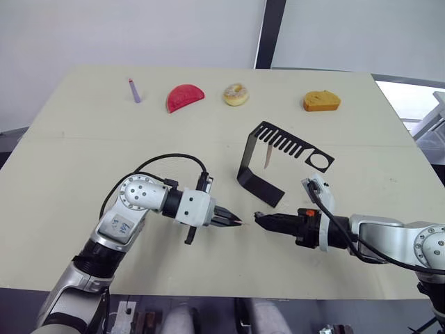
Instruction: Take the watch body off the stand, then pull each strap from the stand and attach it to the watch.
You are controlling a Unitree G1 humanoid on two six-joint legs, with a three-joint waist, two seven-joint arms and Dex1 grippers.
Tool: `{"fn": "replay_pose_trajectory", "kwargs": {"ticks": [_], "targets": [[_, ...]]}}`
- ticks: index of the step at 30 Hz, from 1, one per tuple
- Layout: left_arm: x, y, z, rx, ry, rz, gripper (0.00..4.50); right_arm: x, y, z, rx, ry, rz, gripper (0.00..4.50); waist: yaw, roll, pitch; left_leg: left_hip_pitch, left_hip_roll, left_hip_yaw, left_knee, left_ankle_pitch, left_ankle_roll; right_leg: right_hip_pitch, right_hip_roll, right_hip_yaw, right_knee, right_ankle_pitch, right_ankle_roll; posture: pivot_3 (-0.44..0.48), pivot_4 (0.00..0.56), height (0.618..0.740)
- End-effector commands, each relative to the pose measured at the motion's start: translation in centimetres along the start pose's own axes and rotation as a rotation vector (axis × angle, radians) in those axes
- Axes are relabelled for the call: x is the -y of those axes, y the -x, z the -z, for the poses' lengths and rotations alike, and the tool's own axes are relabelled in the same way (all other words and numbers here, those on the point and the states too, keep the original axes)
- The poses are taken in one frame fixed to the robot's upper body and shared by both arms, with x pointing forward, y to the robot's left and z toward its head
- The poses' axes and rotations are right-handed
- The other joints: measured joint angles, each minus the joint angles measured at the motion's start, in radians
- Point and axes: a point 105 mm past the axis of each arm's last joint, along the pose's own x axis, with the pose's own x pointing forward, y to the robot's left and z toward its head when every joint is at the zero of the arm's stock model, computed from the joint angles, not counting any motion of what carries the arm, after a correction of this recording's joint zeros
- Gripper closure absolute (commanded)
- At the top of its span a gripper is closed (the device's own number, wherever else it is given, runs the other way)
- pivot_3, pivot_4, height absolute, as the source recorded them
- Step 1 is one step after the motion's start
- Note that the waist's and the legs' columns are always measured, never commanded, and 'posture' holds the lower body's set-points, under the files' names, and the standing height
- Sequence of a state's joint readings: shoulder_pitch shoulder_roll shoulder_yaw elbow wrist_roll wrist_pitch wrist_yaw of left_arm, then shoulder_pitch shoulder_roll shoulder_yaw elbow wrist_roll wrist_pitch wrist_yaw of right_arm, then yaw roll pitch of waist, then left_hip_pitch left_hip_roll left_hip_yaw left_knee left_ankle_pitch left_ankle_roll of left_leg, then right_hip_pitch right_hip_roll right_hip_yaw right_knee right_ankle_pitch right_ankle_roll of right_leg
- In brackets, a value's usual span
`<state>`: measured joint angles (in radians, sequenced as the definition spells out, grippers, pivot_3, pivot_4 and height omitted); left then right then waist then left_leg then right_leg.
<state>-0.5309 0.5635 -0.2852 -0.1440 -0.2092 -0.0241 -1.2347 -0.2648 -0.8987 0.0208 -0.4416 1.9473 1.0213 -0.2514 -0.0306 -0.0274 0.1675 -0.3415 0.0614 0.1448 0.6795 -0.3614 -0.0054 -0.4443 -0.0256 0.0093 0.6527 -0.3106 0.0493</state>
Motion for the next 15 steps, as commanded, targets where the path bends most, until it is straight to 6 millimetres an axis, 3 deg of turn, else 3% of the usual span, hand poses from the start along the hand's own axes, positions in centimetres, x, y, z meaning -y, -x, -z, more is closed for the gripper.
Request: {"fn": "replay_pose_trajectory", "kwargs": {"ticks": [1, 15], "targets": [[-0.3, 0.0, -0.6, 0.002, -0.048, -0.007, 4.5, -1.1, 0.3, -0.1, 0.008, 0.028, -0.031, 2.9, 0.0, 0.0, 0.0, 0.0, 0.0, 0.0, 0.0, 0.0, 0.0, 0.0, 0.0, 0.0, 0.0, 0.0, 0.0, 0.0, 0.15, 0.737], [-1.3, 0.0, -0.3, -0.011, -0.061, -0.033, 4.5, -1.0, 0.6, 0.0, 0.003, 0.033, -0.021, 2.9, 0.001, 0.0, 0.0, 0.0, 0.0, 0.0, 0.0, 0.0, 0.0, 0.0, 0.0, 0.0, 0.0, 0.0, 0.0, 0.0, 0.15, 0.737]]}}
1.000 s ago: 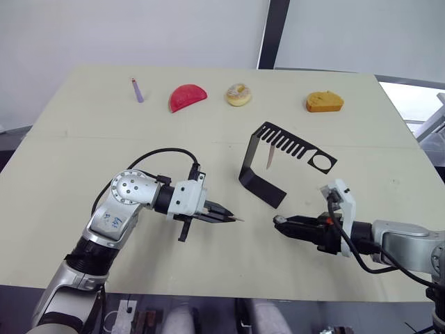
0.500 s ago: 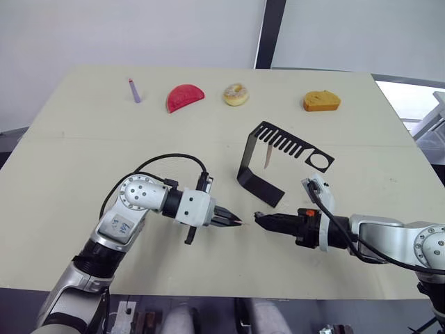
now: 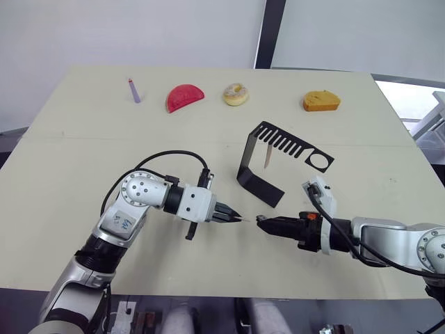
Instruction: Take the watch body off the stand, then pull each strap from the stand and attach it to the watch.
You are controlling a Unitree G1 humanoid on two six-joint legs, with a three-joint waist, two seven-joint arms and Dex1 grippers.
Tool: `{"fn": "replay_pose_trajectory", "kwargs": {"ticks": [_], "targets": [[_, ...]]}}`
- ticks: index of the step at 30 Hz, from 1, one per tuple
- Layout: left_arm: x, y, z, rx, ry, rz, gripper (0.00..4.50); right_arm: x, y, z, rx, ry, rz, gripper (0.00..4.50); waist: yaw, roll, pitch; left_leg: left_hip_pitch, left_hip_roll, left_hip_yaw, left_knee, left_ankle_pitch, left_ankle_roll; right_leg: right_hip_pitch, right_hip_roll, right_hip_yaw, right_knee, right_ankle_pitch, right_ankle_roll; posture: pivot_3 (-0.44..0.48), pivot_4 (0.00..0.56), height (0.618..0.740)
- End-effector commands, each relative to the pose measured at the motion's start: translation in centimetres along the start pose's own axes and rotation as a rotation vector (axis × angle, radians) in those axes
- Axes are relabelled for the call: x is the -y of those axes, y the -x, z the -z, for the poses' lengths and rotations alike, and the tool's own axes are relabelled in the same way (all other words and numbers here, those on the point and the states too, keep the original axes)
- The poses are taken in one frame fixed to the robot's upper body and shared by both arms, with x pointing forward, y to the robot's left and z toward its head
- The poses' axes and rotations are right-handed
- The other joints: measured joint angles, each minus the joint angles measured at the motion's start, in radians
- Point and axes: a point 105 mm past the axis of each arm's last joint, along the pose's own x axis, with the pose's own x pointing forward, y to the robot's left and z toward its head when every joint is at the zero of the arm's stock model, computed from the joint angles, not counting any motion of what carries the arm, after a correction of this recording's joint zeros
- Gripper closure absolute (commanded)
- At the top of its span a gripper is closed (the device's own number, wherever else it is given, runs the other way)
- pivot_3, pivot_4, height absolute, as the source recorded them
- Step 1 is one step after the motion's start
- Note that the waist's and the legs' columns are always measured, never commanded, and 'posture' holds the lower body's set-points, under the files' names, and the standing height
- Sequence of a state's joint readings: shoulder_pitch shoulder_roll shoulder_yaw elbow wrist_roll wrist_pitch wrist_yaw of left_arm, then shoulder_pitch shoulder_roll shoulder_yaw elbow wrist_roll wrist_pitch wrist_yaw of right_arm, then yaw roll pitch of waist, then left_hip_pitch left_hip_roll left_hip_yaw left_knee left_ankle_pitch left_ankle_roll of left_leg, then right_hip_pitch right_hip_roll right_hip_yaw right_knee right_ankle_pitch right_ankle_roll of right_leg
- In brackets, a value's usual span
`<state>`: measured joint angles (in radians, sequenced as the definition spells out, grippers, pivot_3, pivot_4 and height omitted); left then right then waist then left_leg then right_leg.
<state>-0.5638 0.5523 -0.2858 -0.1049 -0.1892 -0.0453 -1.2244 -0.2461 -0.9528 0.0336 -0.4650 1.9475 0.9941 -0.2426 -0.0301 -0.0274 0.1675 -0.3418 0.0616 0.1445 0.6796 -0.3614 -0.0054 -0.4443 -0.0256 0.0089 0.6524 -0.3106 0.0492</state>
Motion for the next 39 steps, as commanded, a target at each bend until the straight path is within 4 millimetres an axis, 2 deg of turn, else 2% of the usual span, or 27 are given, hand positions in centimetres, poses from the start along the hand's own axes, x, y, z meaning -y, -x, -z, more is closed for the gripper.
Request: {"fn": "replay_pose_trajectory", "kwargs": {"ticks": [1, 39], "targets": [[-0.46, -0.05, -0.47, 0.002, -0.04, -0.015, 4.5, -1.16, 0.28, -0.34, 0.018, 0.02, -0.049, 2.9, 0.0, 0.0, 0.0, 0.0, 0.0, 0.0, 0.0, 0.0, 0.0, 0.0, 0.0, 0.0, 0.0, 0.0, 0.0, 0.0, 0.15, 0.737], [-0.9, -0.84, -0.6, 0.011, -0.032, -0.03, 4.5, -1.54, 0.14, -0.28, 0.014, 0.036, -0.054, 2.9, 0.0, 0.0, 0.0, 0.0, 0.0, 0.0, 0.0, 0.0, 0.0, 0.0, 0.0, 0.0, 0.0, 0.0, 0.0, 0.0, 0.15, 0.737]]}}
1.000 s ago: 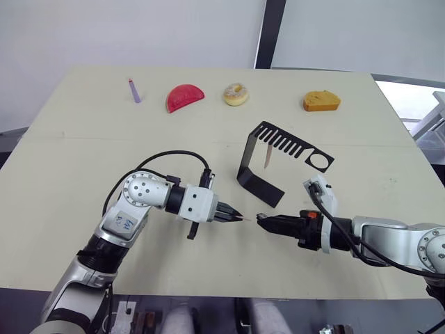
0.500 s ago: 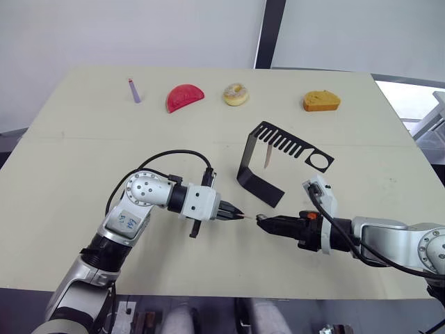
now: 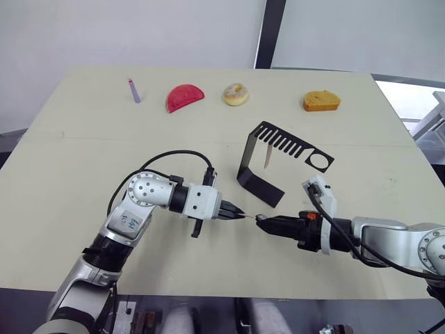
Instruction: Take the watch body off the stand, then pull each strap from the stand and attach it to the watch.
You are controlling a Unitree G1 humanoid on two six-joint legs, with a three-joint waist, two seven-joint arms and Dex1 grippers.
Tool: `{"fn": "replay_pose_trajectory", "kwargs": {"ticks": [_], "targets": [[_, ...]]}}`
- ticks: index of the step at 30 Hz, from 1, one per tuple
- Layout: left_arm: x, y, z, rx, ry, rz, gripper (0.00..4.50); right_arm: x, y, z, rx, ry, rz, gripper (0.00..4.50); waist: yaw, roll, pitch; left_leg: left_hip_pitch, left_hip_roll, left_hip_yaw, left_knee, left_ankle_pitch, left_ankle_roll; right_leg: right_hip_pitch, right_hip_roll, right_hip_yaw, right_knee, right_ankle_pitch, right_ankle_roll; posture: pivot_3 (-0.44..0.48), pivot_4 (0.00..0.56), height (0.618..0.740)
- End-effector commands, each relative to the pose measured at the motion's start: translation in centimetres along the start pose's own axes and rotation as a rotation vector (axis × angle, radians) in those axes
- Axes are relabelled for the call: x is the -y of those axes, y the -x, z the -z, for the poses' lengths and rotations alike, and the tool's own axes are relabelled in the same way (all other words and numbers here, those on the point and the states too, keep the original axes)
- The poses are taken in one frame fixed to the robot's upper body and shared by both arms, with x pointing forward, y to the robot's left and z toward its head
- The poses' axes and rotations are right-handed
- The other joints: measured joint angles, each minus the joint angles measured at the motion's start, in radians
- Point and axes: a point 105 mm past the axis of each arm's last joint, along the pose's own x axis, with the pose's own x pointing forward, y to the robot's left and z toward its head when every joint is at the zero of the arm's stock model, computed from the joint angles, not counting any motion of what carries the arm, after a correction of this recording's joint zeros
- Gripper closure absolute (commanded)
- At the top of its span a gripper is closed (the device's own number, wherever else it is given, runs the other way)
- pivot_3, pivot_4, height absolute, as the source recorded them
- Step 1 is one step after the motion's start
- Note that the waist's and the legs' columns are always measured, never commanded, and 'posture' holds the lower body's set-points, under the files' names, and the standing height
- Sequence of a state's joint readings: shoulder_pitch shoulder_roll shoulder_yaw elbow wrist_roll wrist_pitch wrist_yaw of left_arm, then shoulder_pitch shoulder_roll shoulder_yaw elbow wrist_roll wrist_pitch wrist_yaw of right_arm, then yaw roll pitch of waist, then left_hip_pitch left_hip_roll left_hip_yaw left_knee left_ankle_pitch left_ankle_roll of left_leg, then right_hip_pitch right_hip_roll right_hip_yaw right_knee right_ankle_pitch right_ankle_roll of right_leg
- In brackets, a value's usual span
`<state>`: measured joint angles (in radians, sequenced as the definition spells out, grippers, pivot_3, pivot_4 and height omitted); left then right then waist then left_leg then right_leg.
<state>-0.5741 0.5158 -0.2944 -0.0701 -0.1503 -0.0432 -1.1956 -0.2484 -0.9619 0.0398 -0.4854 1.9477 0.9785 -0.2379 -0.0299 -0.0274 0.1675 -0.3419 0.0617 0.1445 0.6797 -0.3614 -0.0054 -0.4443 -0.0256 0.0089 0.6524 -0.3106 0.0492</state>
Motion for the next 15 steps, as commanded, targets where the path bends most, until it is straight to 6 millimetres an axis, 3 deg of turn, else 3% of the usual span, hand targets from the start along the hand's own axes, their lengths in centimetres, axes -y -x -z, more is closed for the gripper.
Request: {"fn": "replay_pose_trajectory", "kwargs": {"ticks": [1, 15], "targets": [[-0.42, -0.17, -1.2, 0.022, -0.047, -0.003, 4.5, -1.13, 0.13, -0.24, 0.01, 0.019, -0.045, 2.9, 0.0, 0.0, 0.0, 0.0, 0.0, 0.0, 0.0, 0.0, 0.0, 0.0, 0.0, 0.0, 0.0, 0.0, 0.0, 0.0, 0.15, 0.737], [-0.47, -0.49, -1.13, 0.027, -0.037, -0.005, 4.5, -1.37, -0.04, -0.39, 0.024, 0.015, -0.058, 2.9, 0.0, 0.0, 0.0, 0.0, 0.0, 0.0, 0.0, 0.0, 0.0, 0.0, 0.0, 0.0, 0.0, 0.0, 0.0, 0.0, 0.15, 0.737]]}}
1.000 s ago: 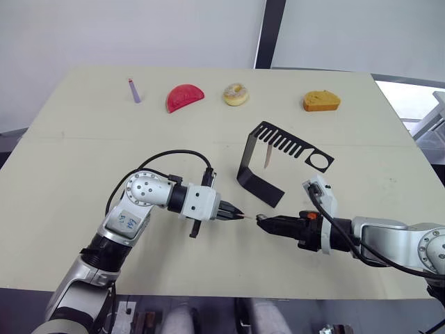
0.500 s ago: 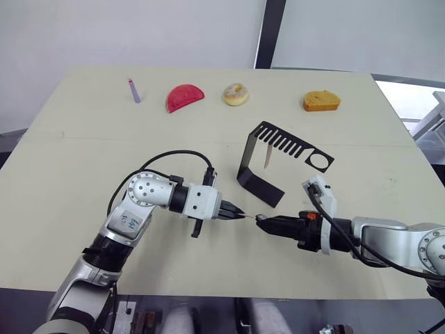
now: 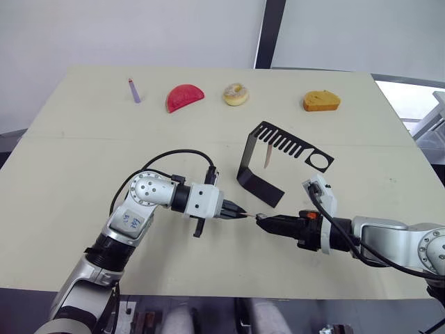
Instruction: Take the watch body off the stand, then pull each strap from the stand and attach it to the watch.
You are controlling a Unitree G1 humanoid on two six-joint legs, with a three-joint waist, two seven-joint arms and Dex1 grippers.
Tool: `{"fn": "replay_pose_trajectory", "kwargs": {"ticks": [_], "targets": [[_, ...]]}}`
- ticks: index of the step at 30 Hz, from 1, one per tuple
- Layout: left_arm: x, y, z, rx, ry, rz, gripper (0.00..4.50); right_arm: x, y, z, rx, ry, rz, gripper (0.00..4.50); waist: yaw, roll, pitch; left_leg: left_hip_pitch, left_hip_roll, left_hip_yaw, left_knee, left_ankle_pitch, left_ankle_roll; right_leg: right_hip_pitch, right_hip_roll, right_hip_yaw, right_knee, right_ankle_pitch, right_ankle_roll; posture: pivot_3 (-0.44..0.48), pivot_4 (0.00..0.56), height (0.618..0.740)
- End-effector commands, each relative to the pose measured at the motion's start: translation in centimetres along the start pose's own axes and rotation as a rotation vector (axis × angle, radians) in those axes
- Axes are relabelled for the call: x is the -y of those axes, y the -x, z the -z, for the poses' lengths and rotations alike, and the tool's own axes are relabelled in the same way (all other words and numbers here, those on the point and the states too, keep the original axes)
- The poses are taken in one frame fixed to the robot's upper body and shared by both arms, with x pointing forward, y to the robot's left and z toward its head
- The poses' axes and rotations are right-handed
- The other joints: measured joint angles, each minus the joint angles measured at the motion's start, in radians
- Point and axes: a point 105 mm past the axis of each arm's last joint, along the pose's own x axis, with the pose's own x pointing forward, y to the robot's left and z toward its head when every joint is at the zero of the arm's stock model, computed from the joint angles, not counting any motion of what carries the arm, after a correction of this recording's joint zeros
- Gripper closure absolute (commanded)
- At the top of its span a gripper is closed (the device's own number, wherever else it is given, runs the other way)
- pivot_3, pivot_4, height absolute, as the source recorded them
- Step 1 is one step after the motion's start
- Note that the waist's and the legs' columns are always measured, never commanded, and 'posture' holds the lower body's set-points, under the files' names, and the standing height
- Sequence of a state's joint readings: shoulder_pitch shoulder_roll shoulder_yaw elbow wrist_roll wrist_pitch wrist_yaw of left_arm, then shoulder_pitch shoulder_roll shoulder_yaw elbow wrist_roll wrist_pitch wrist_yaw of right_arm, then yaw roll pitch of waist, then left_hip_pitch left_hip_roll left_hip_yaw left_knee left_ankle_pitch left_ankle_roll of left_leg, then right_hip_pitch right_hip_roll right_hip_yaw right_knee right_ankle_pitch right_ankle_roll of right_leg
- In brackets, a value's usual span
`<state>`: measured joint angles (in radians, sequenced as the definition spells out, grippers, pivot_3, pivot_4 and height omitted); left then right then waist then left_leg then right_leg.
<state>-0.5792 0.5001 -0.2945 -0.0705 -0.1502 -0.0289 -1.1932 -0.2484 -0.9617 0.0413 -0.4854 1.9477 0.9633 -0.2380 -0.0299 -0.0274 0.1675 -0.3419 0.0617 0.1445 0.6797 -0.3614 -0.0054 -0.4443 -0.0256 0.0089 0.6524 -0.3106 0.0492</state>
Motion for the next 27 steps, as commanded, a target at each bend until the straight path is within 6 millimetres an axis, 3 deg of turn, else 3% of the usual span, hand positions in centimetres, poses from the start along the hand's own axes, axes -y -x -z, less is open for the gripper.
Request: {"fn": "replay_pose_trajectory", "kwargs": {"ticks": [1, 27], "targets": [[-0.29, -0.22, -0.91, 0.015, -0.044, -0.002, 4.5, -1.38, -0.04, -0.2, 0.011, 0.019, -0.059, 2.9, 0.0, 0.0, 0.0, 0.0, 0.0, 0.0, 0.0, 0.0, 0.0, 0.0, 0.0, 0.0, 0.0, 0.0, 0.0, 0.0, 0.15, 0.737], [-0.17, 0.05, -0.39, -0.001, -0.036, -0.005, 4.5, -1.4, 0.1, -0.41, 0.018, 0.023, -0.061, 2.9, 0.0, 0.0, 0.0, 0.0, 0.0, 0.0, 0.0, 0.0, 0.0, 0.0, 0.0, 0.0, 0.0, 0.0, 0.0, 0.0, 0.15, 0.737]]}}
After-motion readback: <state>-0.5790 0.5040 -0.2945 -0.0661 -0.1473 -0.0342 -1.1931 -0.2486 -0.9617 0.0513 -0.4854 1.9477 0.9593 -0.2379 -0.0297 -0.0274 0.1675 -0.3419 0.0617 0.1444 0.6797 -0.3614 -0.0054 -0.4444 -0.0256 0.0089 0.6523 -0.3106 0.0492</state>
